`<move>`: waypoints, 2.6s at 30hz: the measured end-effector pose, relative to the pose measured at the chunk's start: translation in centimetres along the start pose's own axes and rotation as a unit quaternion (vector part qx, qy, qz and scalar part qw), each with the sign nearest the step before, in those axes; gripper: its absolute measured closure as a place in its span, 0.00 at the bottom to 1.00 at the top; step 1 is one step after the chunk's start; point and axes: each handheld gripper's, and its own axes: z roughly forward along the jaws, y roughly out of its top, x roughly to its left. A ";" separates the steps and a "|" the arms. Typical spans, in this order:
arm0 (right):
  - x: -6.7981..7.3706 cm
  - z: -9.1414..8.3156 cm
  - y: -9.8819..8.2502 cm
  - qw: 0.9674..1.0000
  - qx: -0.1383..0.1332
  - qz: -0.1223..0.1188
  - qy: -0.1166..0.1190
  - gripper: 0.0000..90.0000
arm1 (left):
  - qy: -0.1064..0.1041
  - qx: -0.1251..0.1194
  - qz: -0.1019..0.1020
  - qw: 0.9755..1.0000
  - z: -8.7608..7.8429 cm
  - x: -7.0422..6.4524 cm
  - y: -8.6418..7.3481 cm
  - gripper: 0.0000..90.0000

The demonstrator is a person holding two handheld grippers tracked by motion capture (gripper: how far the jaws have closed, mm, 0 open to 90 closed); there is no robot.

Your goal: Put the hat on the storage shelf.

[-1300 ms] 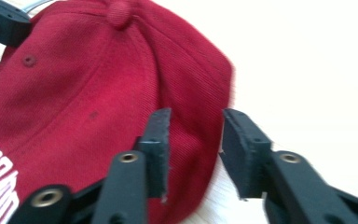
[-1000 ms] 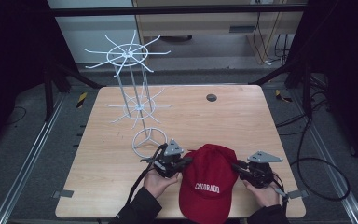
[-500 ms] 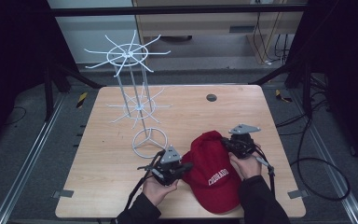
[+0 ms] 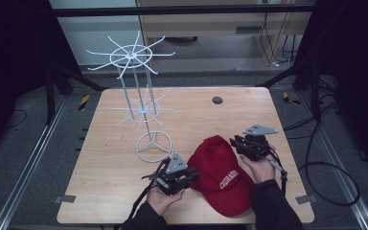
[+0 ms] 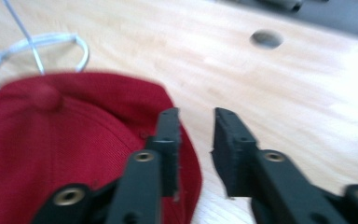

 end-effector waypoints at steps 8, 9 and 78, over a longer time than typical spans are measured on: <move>1.3 -4.2 0.2 0.999 -0.045 0.003 0.012 0.59 | 0.063 -0.009 0.013 0.998 -5.0 2.0 -1.6 0.60; 1.6 -4.4 0.2 0.999 -0.046 0.003 0.016 0.56 | 0.073 -0.009 0.011 0.997 -5.6 2.5 -2.0 0.58; 5.0 -7.4 4.0 0.990 -0.122 0.041 0.048 0.97 | 0.220 -0.010 -0.130 0.967 -12.7 14.3 -10.3 0.43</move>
